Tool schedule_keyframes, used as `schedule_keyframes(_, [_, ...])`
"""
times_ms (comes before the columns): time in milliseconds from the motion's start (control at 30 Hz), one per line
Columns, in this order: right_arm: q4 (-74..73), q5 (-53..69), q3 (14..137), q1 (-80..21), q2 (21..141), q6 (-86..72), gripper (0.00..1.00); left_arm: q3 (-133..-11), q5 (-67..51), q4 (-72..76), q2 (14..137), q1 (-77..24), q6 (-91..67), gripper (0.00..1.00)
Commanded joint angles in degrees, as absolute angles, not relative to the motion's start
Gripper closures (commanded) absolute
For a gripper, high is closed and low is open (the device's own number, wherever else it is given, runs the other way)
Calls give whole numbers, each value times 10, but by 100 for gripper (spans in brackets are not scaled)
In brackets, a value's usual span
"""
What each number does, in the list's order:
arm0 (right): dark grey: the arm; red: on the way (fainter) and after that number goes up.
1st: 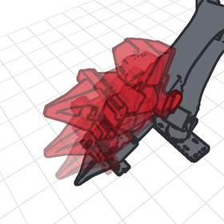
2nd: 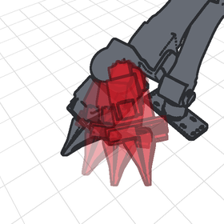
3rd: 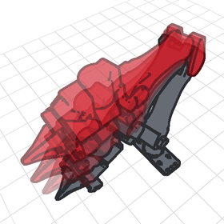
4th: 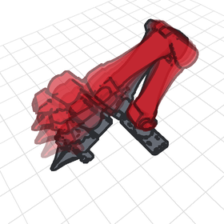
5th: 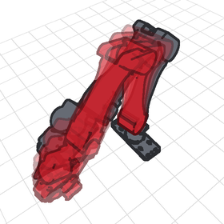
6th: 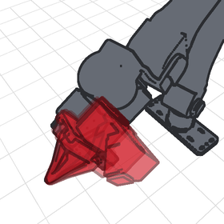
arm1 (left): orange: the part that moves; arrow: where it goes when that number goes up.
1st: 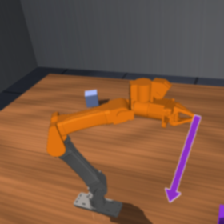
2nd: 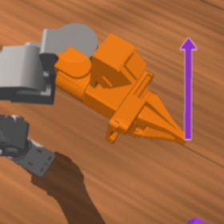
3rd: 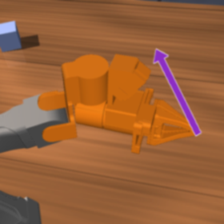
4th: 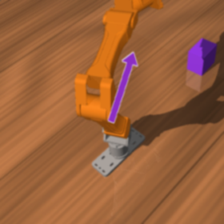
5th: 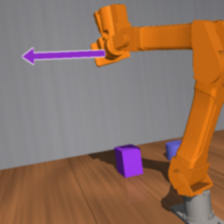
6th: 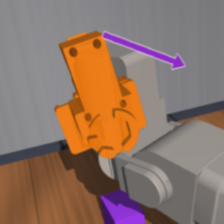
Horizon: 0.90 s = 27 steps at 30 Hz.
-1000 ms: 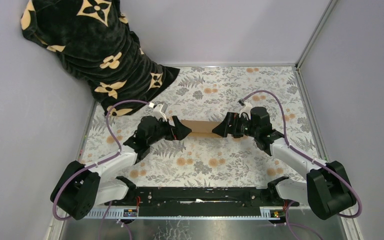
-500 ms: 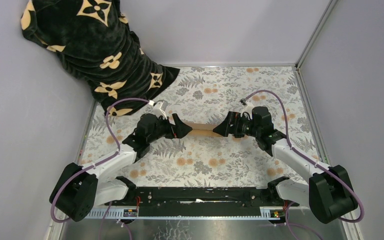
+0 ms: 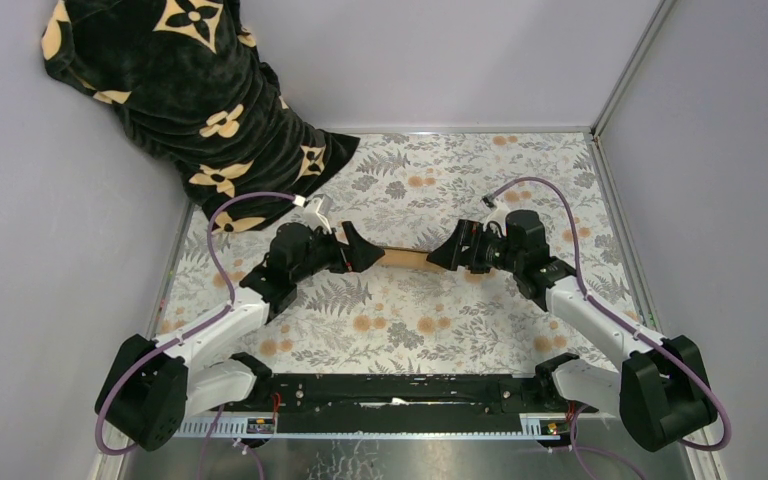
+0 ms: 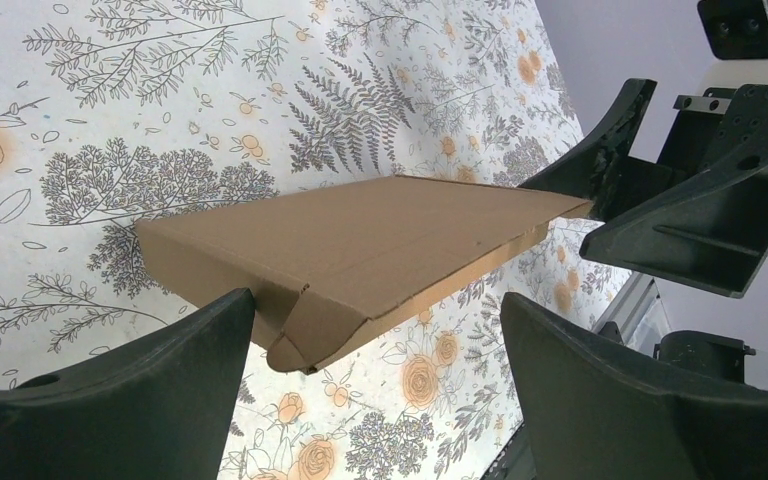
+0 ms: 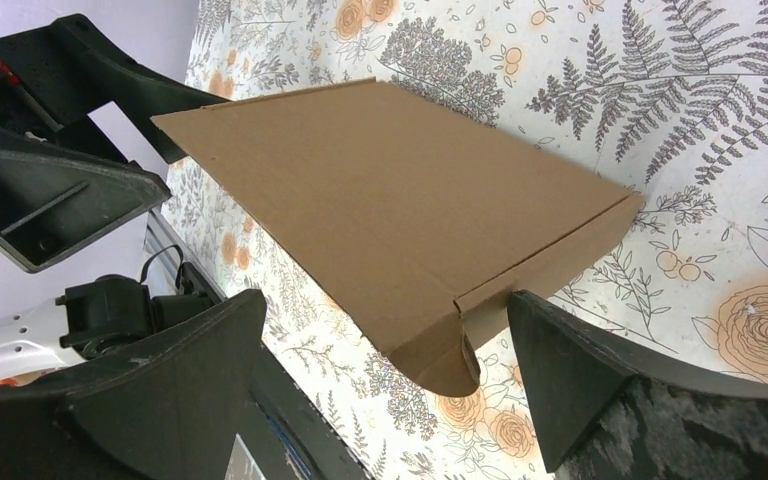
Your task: Fold the paper box
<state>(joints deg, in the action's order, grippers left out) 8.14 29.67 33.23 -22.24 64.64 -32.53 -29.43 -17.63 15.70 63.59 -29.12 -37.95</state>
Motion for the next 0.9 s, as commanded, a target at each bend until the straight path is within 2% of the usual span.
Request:
schedule_keyframes(0, [97, 337, 374, -226, 633, -338, 0, -318, -224, 164, 628, -294, -403, 1])
schedule_keyframes(867, [83, 330, 407, -222, 689, -318, 0, -344, -230, 165, 676, -295, -399, 1])
